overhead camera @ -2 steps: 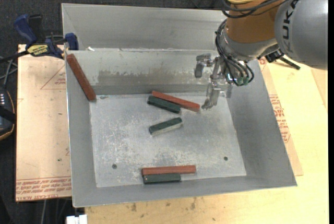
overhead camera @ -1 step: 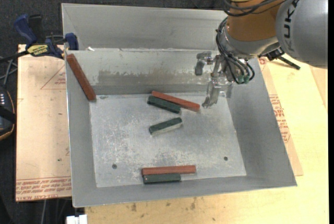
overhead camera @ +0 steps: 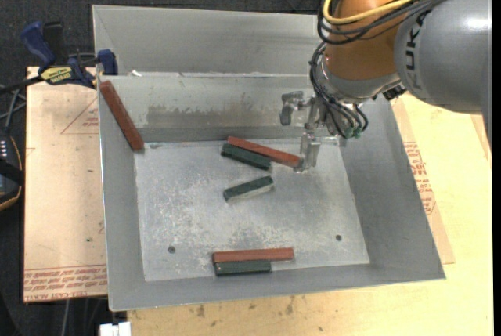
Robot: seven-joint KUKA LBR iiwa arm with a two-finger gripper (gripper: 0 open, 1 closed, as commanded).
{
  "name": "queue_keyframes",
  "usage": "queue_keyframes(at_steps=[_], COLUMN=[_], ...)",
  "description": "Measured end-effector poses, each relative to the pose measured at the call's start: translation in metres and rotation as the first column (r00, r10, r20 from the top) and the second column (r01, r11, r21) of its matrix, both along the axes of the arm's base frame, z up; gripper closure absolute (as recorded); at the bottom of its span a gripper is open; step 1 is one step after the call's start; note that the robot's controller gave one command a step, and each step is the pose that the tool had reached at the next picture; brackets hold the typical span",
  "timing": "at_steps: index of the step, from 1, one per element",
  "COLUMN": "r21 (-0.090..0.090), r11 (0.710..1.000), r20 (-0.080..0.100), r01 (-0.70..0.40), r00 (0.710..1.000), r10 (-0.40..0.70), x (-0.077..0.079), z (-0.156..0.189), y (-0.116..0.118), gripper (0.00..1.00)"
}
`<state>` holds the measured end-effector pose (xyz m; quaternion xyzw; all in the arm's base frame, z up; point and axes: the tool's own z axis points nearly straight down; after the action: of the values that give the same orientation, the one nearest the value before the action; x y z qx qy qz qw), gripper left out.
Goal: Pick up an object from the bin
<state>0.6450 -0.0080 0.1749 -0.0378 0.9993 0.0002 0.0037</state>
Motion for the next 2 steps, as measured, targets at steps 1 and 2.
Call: queue_keyframes(at_steps=[1,2], r21=[0.001,0.003], r11=[0.993,0.998], r20=[-0.002,0.013], r01=[0.116,0.057], r00=[0.993,0.998], r10=[-0.116,-0.057], x=[0.005,0.003], z=[-0.065,-0.094], y=[0.011,0.047], gripper=[0.00,1.00])
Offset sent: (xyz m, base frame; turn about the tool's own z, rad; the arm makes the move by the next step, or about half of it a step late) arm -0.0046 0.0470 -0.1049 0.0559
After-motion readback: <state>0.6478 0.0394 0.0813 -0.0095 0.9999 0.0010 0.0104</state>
